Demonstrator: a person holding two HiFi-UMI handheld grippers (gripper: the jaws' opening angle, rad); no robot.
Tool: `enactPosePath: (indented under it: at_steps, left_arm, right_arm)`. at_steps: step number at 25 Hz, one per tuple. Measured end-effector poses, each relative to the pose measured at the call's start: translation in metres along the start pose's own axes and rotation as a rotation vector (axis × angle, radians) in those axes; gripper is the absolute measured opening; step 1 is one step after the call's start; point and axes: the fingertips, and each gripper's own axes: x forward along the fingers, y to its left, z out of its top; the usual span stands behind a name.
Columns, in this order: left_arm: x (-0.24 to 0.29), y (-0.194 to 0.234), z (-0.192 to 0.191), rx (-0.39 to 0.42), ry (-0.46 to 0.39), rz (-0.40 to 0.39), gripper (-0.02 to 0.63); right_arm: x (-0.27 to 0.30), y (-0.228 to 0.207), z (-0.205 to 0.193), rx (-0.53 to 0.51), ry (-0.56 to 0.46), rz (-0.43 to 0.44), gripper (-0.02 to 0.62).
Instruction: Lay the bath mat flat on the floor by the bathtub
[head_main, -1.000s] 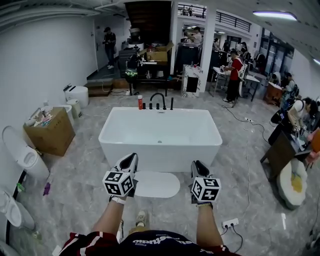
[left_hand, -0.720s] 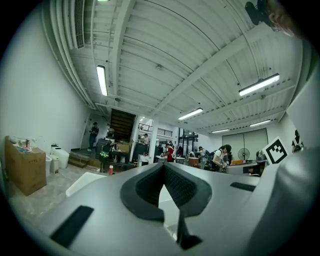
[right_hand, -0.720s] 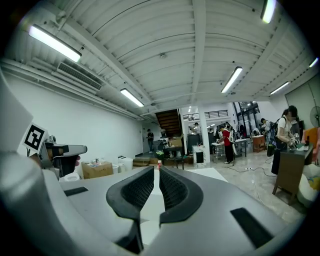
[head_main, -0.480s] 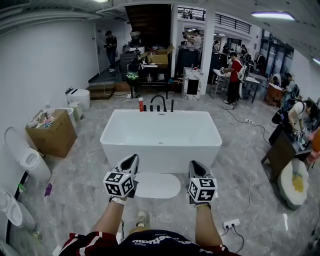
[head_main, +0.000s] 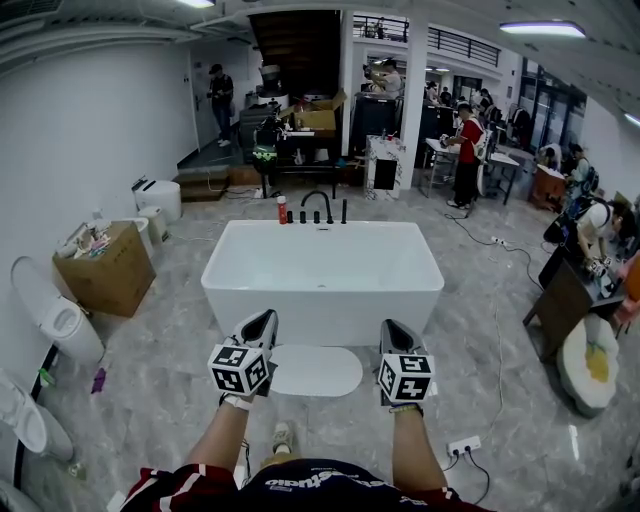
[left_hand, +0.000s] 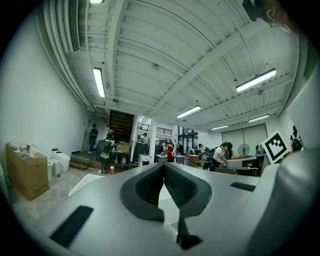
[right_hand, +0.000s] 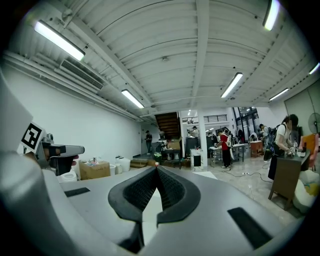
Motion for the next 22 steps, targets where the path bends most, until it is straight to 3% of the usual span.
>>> enactPosePath:
  at_steps: [22]
  left_arm:
    - [-0.004, 0.0, 0.015, 0.025, -0.02, 0.007, 0.017]
  right_arm:
    - [-0.003, 0.008, 0.008, -0.001, -0.026, 0.008, 0.026]
